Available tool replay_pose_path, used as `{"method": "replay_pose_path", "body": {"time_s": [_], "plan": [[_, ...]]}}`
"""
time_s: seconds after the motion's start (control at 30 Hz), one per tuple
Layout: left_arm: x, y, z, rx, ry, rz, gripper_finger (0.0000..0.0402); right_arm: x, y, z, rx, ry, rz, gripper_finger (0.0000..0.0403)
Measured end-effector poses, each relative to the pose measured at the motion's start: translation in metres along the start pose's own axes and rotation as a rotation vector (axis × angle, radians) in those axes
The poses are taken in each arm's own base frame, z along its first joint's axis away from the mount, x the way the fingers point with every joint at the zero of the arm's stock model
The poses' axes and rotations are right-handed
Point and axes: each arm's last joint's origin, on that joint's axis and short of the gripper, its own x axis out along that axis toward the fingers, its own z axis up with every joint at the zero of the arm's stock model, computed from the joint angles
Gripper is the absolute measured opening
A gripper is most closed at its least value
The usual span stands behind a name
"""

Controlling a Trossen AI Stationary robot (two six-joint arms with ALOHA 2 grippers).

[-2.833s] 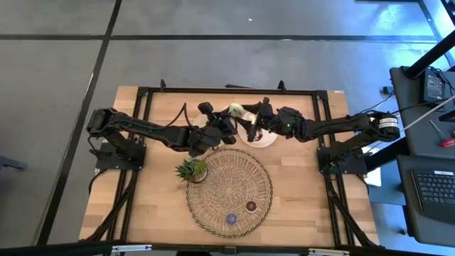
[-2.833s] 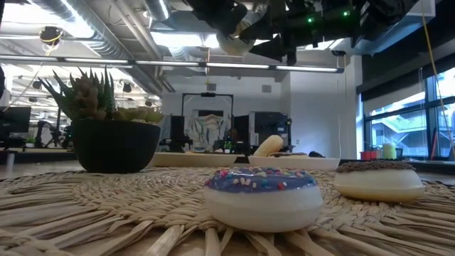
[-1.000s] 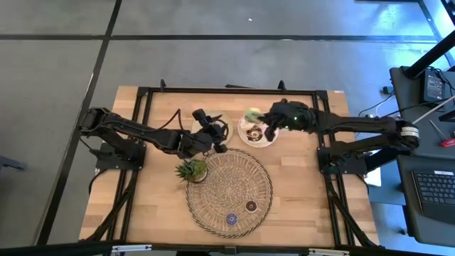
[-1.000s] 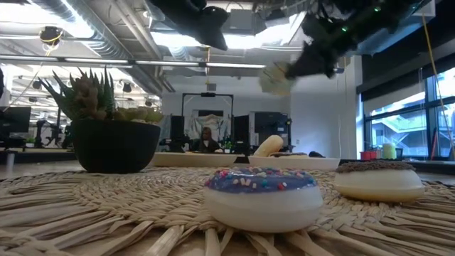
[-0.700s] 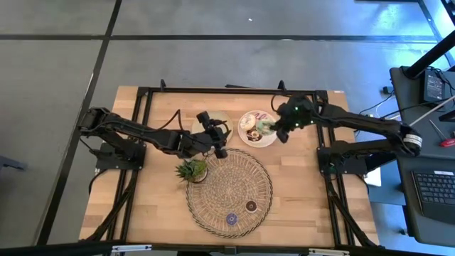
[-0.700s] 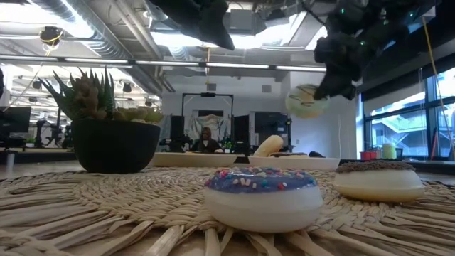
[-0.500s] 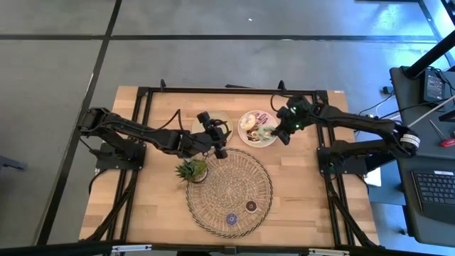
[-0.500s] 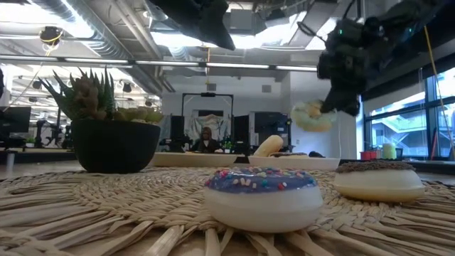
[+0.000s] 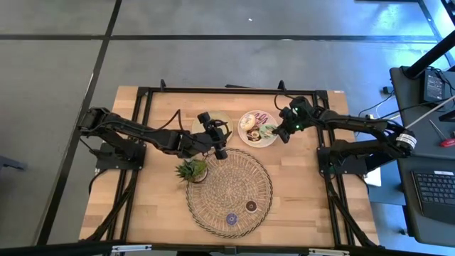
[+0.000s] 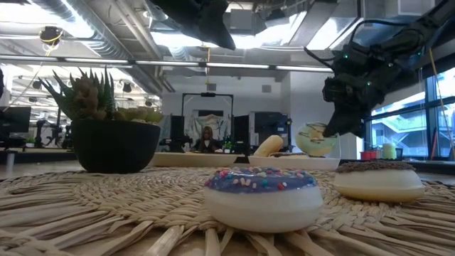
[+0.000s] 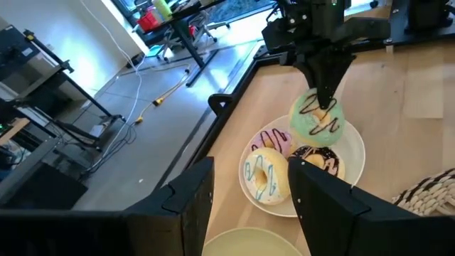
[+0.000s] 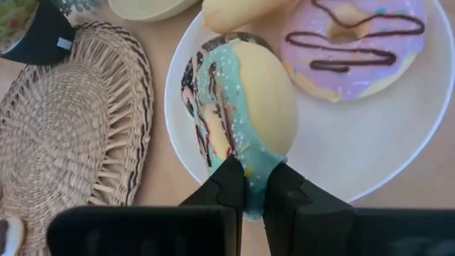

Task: Pick & Place donuts
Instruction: Put the large light blue donut on the white plate

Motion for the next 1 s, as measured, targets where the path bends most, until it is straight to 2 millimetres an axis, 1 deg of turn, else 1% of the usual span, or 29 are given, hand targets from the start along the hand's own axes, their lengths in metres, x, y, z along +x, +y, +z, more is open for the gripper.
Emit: {"method": "replay_pose_path", "body": {"time_s": [0.43, 0.57, 0.7, 1.0], "plan": [[0.0002, 0.0004, 0.0005, -0.004, -0.003, 0.001, 0.0177, 0.0064, -0.0059, -0.0004, 0.0, -0.011, -0.006, 0.0036], [0.0002, 0.0004, 0.0008, -0.006, -0.005, 0.002, 0.0174, 0.0063, -0.0073, 0.0013, -0.012, -0.033, -0.06, 0.0042], [0.0002, 0.0004, 0.0009, -0.006, -0.005, 0.002, 0.0175, 0.0061, -0.0089, 0.002, -0.038, -0.046, -0.119, 0.0067], [0.0002, 0.0004, 0.0009, -0.006, -0.005, 0.001, 0.0171, 0.0061, -0.0091, 0.0018, -0.038, -0.045, -0.125, 0.0149]]}}
